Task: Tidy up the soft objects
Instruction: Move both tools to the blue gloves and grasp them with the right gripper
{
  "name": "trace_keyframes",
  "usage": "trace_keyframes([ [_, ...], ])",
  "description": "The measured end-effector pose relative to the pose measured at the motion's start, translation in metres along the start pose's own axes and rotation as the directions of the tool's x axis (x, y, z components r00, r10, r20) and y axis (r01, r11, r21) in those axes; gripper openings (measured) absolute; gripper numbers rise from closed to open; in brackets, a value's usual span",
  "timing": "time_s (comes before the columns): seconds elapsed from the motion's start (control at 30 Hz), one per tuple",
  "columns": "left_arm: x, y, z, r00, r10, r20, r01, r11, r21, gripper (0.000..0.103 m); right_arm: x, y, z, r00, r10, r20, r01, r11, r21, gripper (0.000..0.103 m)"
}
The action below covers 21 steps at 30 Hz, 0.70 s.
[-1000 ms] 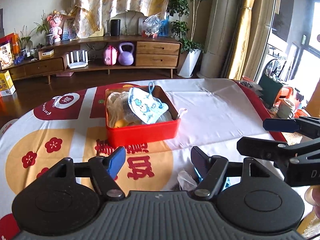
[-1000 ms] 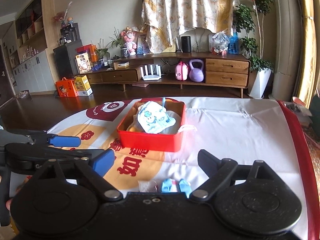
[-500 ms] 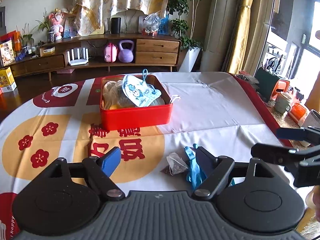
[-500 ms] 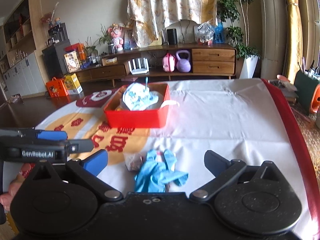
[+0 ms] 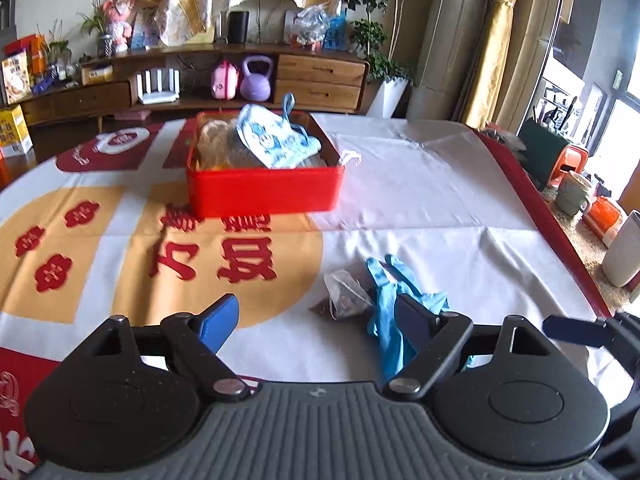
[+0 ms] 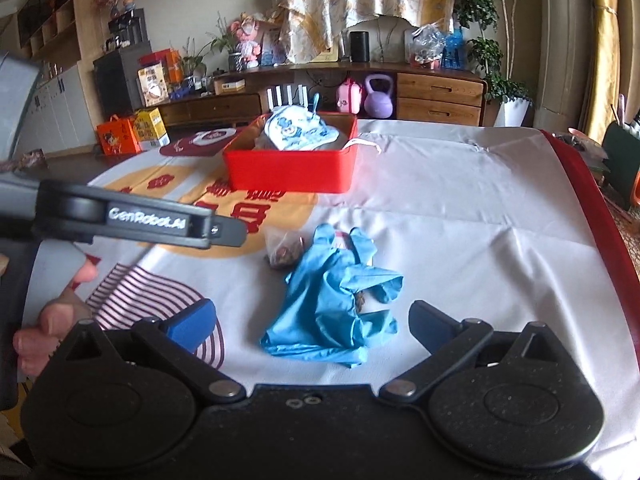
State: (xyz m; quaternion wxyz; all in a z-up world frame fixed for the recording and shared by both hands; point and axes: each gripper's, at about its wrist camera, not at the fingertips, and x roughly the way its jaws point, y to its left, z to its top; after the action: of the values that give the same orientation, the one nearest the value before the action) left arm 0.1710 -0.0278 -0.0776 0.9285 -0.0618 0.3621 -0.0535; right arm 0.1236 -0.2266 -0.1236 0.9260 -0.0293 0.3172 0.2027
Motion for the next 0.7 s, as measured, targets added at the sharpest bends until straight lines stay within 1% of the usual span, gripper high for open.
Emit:
trace_keyframes([
  [0.1, 0.010, -0.001, -0.004, 1.000, -0.011, -0.021, 0.011, 1.000, -0.009, 0.085, 0.007, 0.005, -0.004, 1.000, -0.014, -0.013, 0.013, 0.999, -0.042, 0.102],
  [0.17, 0.019, -0.002, -0.006, 0.999, -0.006, -0.035, 0.005, 1.000, -0.006, 0.085, 0.012, 0.006, -0.004, 1.000, -0.022, -0.019, 0.021, 0.998, -0.064, 0.102],
  [0.33, 0.039, 0.000, -0.006, 0.998, -0.011, -0.061, 0.010, 1.000, -0.018, 0.085, 0.028, 0.003, -0.006, 0.999, -0.025, -0.048, 0.021, 0.997, -0.073, 0.099],
  [0.47, 0.056, 0.001, -0.004, 0.997, -0.008, -0.076, 0.006, 1.000, -0.027, 0.085, 0.041, 0.005, -0.007, 0.997, -0.021, -0.070, 0.015, 0.995, -0.095, 0.093],
  [0.7, 0.077, -0.004, 0.000, 0.996, -0.023, -0.083, 0.022, 1.000, -0.020, 0.085, 0.060, 0.011, -0.007, 0.995, -0.010, -0.100, -0.004, 0.991, -0.133, 0.082],
])
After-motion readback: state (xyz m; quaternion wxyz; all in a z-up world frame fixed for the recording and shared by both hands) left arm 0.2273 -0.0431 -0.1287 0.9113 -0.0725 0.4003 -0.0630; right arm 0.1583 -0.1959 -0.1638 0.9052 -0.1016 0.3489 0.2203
